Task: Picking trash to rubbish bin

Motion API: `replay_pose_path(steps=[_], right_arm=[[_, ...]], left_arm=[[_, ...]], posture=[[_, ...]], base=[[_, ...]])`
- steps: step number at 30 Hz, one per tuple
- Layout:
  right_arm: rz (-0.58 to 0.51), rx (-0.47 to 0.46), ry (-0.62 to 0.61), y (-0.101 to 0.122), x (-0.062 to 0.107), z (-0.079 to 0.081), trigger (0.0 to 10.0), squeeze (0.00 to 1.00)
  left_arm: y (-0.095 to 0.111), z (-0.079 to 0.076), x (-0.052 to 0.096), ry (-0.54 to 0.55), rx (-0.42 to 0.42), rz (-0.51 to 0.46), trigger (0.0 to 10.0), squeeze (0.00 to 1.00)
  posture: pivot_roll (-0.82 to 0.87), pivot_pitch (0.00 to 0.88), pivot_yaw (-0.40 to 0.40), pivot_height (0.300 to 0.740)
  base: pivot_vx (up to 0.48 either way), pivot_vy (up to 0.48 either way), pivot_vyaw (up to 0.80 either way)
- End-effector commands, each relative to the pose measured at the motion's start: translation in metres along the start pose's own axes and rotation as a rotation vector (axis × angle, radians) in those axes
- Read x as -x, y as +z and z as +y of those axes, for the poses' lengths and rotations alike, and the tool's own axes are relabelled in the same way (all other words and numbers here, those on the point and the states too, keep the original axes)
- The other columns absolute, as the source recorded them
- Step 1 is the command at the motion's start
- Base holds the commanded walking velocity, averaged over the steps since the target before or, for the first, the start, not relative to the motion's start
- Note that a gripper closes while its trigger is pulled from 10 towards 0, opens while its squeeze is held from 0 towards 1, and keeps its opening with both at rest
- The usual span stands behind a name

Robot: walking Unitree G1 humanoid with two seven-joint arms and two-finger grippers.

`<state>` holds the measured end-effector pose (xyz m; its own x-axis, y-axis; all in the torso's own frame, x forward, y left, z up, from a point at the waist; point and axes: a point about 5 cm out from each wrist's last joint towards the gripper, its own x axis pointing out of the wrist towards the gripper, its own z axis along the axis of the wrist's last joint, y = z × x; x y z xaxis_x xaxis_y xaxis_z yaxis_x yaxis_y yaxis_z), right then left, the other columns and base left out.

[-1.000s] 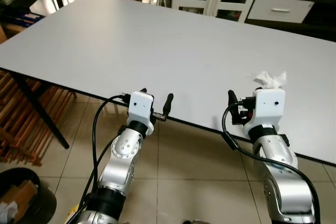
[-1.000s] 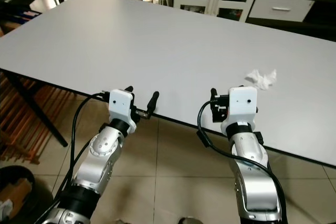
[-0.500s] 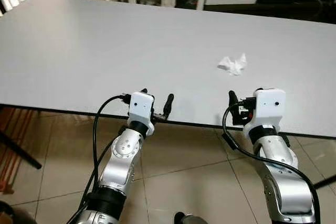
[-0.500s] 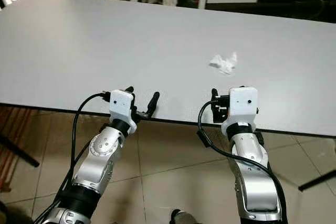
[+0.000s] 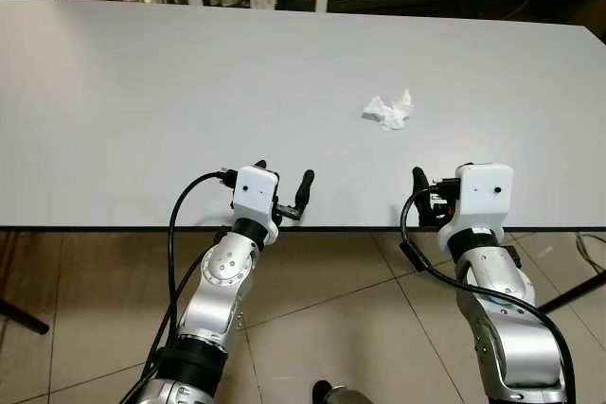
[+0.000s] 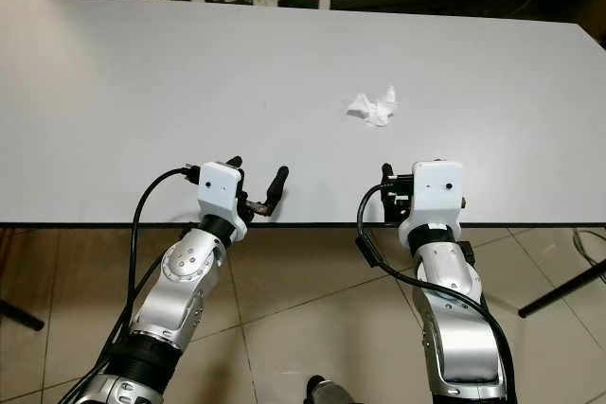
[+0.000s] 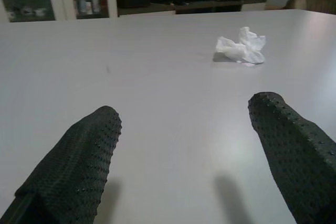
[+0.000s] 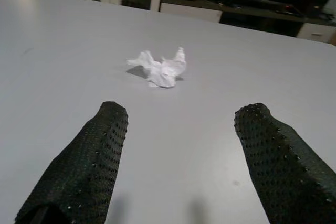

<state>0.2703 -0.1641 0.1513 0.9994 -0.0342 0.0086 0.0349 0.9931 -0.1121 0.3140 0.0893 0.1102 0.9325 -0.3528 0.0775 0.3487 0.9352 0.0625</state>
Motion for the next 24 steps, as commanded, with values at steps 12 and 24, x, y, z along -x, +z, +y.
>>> replay_pose_path(steps=[12,24], right_arm=[[0.018,-0.001,-0.026,-0.0034,0.0043,-0.0032,10.0,0.00],[0.010,-0.008,-0.035,-0.0034,0.0072,-0.0026,10.0,0.00]], left_arm=[[0.0003,-0.0054,-0.0012,-0.033,-0.008,0.002,10.0,0.00],[0.0000,-0.0078,-0.0016,-0.055,-0.019,0.004,10.0,0.00]], posture=[[-0.11,0.071,-0.029,0.740],[-0.12,0.078,-0.017,0.740]], base=[[0.000,0.000,-0.77],[0.340,0.000,-0.19]])
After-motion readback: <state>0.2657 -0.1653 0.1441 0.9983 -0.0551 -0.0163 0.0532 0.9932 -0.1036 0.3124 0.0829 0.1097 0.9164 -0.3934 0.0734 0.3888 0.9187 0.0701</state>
